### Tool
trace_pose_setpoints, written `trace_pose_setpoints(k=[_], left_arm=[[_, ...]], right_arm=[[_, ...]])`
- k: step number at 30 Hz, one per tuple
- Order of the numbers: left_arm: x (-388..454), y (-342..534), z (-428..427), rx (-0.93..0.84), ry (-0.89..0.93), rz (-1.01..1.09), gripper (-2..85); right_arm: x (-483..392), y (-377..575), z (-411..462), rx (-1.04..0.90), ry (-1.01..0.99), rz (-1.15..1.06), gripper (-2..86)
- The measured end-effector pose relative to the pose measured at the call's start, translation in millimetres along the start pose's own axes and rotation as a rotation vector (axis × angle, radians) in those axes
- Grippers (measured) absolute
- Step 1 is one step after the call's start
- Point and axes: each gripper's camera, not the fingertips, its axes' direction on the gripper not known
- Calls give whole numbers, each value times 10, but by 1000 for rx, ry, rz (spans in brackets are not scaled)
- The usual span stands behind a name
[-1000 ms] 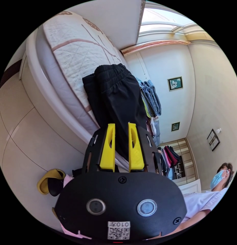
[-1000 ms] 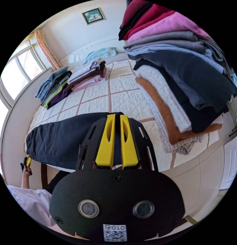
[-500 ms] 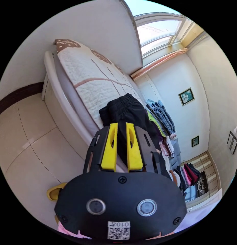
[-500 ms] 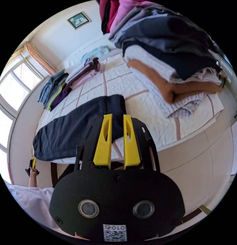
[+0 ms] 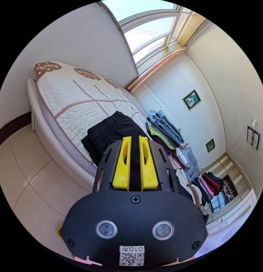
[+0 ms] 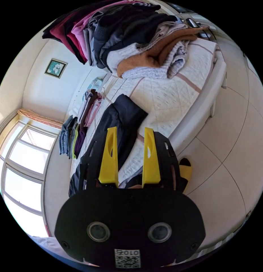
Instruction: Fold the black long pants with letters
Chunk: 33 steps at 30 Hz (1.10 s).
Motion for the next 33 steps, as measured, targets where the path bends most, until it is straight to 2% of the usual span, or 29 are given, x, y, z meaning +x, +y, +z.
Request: trace_pose_setpoints(k=[13, 16, 18, 20, 22, 27, 30, 32, 33], left_arm=[[-237, -17, -284, 14, 30, -12, 30], [-265, -26, -267, 12, 47, -18, 25], [-252, -45, -248, 7, 48, -8, 21], [-242, -68, -232, 5, 54, -2, 18], [-223, -99, -227, 7, 68, 5, 16], [-116, -148, -198, 7, 106, 27, 14], [1, -181, -142, -9, 121, 51, 16], [85, -190, -97, -15, 135, 65, 19], [151, -189, -52, -23, 150, 73, 22]], right_arm=[[-114, -191, 336, 36, 196, 65, 109], [-79, -150, 275, 58, 149, 85, 82], [24, -152, 275, 59, 85, 99, 68], [195, -179, 268, 45, -63, 133, 52], [176, -183, 226, 52, -85, 117, 47], [-415, -133, 182, 66, -16, -85, 42], [-1203, 114, 285, 78, 120, -347, 41], [-1928, 599, 525, 76, 216, -638, 41], [-2079, 759, 592, 74, 217, -707, 41]])
